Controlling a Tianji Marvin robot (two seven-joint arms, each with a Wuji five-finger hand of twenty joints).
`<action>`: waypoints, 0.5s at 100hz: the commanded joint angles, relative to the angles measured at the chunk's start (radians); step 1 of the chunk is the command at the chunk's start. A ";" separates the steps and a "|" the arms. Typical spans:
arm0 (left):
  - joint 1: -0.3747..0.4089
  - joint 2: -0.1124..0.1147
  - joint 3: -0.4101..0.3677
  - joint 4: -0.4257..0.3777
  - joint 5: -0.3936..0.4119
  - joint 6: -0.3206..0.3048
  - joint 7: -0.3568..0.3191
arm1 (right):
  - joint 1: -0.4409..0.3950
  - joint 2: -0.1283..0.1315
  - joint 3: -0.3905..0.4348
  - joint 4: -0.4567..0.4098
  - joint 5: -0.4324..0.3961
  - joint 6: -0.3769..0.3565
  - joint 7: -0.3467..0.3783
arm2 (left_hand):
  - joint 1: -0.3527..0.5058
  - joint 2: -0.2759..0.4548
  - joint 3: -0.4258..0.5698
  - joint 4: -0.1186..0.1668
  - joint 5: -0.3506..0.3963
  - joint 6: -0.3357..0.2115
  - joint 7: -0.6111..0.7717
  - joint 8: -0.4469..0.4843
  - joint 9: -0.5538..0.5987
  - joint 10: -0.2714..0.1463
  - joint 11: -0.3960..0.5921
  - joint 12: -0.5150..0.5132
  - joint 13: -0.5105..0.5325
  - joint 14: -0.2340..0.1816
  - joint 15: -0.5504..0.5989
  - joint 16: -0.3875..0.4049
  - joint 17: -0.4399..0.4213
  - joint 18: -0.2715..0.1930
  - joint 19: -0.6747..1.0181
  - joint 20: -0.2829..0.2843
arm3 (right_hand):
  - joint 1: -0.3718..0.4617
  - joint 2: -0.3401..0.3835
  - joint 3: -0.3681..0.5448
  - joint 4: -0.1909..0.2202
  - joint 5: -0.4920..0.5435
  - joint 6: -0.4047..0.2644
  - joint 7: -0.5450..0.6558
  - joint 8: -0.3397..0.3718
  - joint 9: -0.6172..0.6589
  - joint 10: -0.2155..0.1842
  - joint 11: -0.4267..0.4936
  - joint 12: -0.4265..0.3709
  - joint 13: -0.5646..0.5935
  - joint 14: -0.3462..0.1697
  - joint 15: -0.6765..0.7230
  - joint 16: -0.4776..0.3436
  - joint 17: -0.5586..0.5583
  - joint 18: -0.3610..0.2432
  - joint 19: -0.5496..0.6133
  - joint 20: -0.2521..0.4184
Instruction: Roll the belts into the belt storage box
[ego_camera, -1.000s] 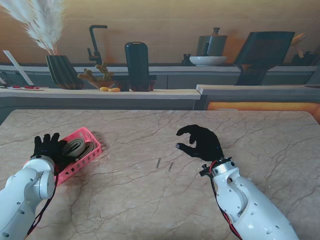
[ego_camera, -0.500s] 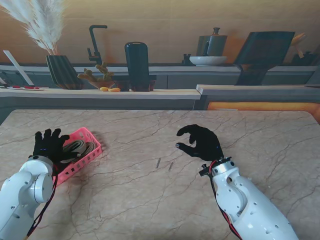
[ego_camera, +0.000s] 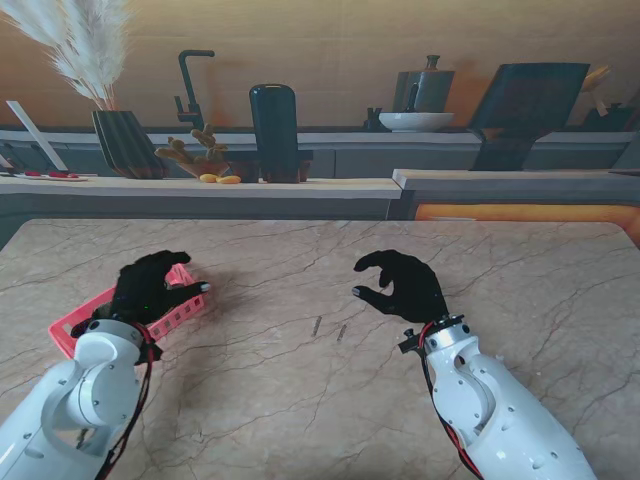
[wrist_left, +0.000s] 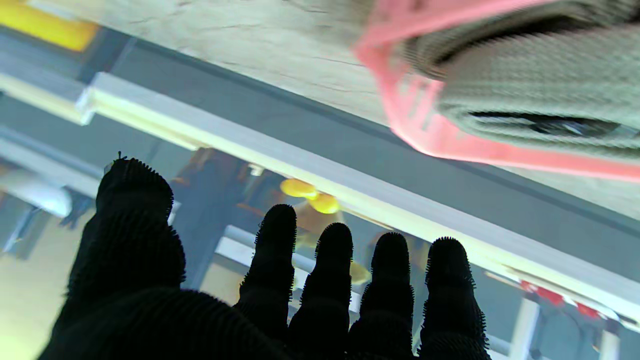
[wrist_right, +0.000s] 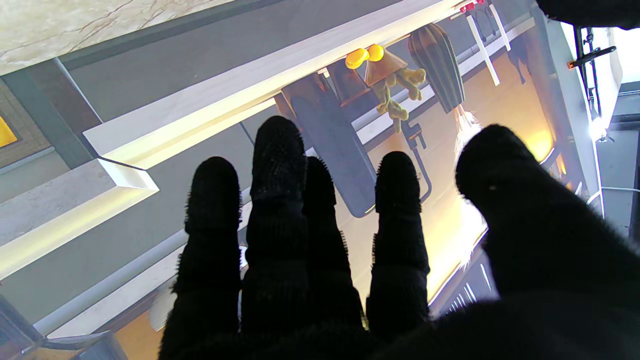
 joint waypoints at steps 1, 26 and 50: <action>0.021 -0.026 0.032 -0.033 -0.032 -0.044 0.006 | -0.016 -0.004 0.004 -0.018 0.003 0.002 0.007 | 0.023 0.001 -0.003 0.023 0.027 0.004 0.032 0.019 0.028 0.008 0.015 0.022 0.026 0.016 0.015 0.018 -0.026 0.014 0.114 -0.033 | 0.001 0.048 0.019 0.009 -0.029 -0.002 -0.034 0.020 0.006 -0.006 -0.003 0.012 -0.016 0.009 -0.036 -0.022 -0.022 0.022 -0.019 0.008; 0.025 -0.045 0.104 -0.043 -0.234 -0.194 0.016 | -0.087 0.004 0.061 -0.103 0.108 -0.008 0.161 | 0.031 -0.056 0.000 0.021 0.038 -0.009 0.022 0.018 0.072 0.003 -0.012 0.013 0.095 0.013 0.011 0.016 0.027 0.018 0.185 -0.056 | -0.005 -0.045 0.138 0.054 -0.123 0.075 -0.179 0.105 -0.058 -0.009 -0.064 -0.004 -0.067 0.034 -0.250 -0.123 -0.062 0.054 -0.138 -0.041; 0.036 -0.041 0.119 -0.041 -0.373 -0.286 -0.057 | -0.177 0.013 0.131 -0.207 0.358 -0.019 0.371 | 0.005 -0.080 0.011 0.017 0.071 -0.009 -0.051 -0.011 0.110 0.008 -0.064 -0.003 0.137 0.017 -0.043 0.001 0.064 0.030 0.148 -0.106 | -0.045 -0.106 0.099 0.032 -0.151 0.155 -0.295 0.089 -0.116 0.021 -0.146 -0.023 -0.173 0.090 -0.446 -0.227 -0.135 0.079 -0.284 -0.131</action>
